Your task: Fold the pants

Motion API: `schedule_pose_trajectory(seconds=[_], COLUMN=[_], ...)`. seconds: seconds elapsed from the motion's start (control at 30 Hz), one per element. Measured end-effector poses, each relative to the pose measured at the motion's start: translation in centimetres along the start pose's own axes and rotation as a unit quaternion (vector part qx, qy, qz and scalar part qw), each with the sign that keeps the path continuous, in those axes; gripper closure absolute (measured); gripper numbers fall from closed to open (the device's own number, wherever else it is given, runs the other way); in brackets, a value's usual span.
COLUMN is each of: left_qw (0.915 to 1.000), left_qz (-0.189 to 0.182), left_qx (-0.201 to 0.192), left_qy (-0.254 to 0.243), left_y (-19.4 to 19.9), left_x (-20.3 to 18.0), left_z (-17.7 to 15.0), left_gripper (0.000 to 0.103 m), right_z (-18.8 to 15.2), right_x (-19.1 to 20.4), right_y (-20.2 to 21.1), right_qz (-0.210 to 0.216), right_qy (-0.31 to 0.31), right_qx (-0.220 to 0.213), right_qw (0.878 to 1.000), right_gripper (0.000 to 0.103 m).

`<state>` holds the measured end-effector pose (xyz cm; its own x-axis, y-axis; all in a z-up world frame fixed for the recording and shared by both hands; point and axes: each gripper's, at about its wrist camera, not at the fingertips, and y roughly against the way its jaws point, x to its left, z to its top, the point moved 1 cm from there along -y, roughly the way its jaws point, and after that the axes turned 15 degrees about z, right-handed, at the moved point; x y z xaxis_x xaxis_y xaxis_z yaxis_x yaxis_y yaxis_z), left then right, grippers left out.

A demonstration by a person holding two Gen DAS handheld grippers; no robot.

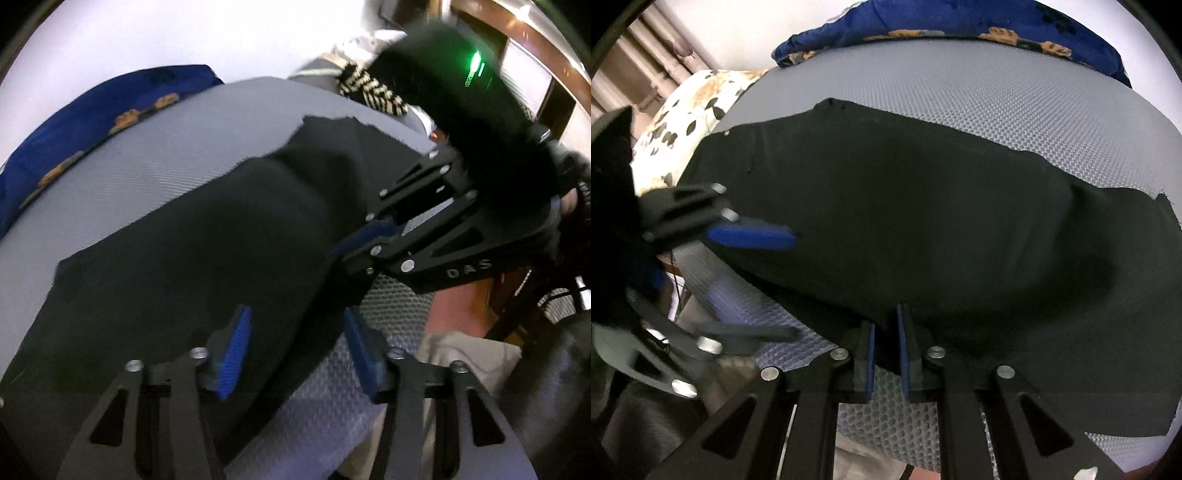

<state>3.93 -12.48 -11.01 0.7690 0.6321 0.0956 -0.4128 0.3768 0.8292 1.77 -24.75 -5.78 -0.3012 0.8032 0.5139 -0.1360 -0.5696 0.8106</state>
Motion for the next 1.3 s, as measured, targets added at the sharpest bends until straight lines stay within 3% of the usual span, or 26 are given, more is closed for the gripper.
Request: schedule_pose_trajectory(seconds=[0.07,0.13,0.23,0.33,0.43,0.6,0.7,0.77,0.87,0.9,0.93,0.97,1.17,1.3], left_qw=[0.9999,0.9998,0.9998,0.9997,0.9997,0.9992,0.9990,0.9990,0.9990,0.9990,0.9990,0.9990,0.9976,0.9955], left_qz=[-0.007,0.009,0.000,0.000,0.001,-0.002,-0.001,-0.001,-0.001,0.001,0.002,0.002,-0.012,-0.014], left_qx=[0.011,0.011,0.016,0.014,0.013,0.012,0.010,0.011,0.012,0.012,0.010,0.009,-0.007,-0.015], left_qy=[-0.005,-0.013,0.014,0.018,0.019,0.039,0.043,0.044,0.044,0.043,0.042,0.044,0.068,0.092], left_y=[-1.2,-1.9,-2.1,-2.1,-1.9,-1.9,-1.8,-1.8,-1.9,-1.9,-1.9,-1.8,-1.4,-0.9], left_x=[-0.6,-1.0,-0.4,-0.3,-0.6,-0.4,-0.3,-0.3,-0.2,-0.3,-0.3,-0.3,0.4,1.2], left_z=[0.2,0.6,0.3,-0.1,-0.5,-0.6,-0.6,-0.6,-0.6,-0.6,-0.6,-0.6,-0.7,-0.6], left_gripper=[0.087,0.096,0.098,0.099,0.099,0.099,0.099,0.099,0.099,0.099,0.099,0.099,0.099,0.099], right_z=[0.0,-0.1,-0.5,-0.7,-0.8,-1.9,-2.5,-2.5,-2.3,-2.0,-1.6,-1.5,3.5,10.4], right_x=[0.1,0.2,-0.2,-1.9,-5.7,-14.5,-18.0,-19.3,-20.4,-20.3,-20.3,-20.0,-18.9,-17.2], right_y=[0.1,0.2,1.5,4.4,7.6,11.3,11.7,11.2,10.7,10.7,10.8,11.2,12.2,9.8], right_qz=[0.005,0.001,0.009,0.002,-0.028,-0.056,-0.030,-0.026,0.008,0.008,-0.002,-0.011,-0.020,-0.050], right_qy=[0.002,0.008,0.006,-0.018,-0.079,-0.240,-0.307,-0.334,-0.357,-0.354,-0.353,-0.352,-0.336,-0.294], right_qx=[-0.004,-0.002,-0.017,-0.063,-0.117,-0.193,-0.223,-0.228,-0.254,-0.260,-0.259,-0.258,-0.244,-0.205], right_qw=[1.000,1.000,1.000,0.998,0.990,0.950,0.925,0.914,0.899,0.898,0.899,0.900,0.910,0.932], right_gripper=[0.091,0.090,0.082,0.062,0.060,0.058,0.057,0.053,0.056,0.064,0.088,0.092,0.094,0.094])
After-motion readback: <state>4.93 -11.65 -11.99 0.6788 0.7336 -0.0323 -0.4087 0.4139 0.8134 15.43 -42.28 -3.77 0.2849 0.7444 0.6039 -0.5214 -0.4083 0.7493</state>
